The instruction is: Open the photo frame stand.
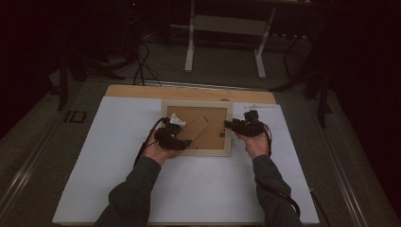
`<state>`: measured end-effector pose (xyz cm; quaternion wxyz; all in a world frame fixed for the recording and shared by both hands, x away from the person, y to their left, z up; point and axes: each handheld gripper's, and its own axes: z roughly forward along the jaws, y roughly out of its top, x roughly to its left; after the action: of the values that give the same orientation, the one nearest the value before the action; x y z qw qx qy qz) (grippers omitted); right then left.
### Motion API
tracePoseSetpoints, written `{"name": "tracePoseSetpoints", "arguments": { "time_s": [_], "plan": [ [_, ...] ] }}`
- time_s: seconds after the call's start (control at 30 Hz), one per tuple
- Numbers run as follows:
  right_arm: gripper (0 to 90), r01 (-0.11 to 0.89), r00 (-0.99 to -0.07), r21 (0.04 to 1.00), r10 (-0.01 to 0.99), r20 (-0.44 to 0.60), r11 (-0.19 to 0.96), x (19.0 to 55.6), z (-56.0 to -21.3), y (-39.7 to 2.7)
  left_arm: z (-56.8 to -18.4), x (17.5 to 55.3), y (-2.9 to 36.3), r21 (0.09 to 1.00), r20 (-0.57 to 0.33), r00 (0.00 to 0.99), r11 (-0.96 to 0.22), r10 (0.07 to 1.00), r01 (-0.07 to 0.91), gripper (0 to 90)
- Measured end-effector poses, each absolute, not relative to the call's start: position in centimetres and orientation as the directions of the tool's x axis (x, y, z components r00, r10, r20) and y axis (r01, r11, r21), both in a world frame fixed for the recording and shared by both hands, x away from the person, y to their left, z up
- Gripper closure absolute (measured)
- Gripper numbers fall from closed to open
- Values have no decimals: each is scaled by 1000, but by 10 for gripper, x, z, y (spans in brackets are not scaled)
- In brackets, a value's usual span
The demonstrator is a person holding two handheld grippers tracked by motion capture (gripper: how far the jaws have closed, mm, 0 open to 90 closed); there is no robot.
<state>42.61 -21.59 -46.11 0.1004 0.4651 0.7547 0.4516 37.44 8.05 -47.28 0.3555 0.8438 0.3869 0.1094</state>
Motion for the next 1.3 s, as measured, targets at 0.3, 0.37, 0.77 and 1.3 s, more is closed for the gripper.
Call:
{"name": "tracePoseSetpoints", "arguments": {
  "time_s": [0.3,0.37,0.77,1.3],
  "plan": [
    [624,592,-548,791,797,254,154,424,-458,-215,-475,376,80,692,-71,676,-451,734,563,521],
    [624,592,-546,792,797,257,151,424,-459,-216,-475,376,79,693,-66,676,-453,734,560,521],
    [625,563,-554,811,800,231,156,420,-455,-215,-475,377,78,704,-17,676,-471,737,532,526],
    [625,515,-565,840,805,182,171,416,-448,-212,-475,385,78,708,12,664,-476,748,522,561]
  ]
}}
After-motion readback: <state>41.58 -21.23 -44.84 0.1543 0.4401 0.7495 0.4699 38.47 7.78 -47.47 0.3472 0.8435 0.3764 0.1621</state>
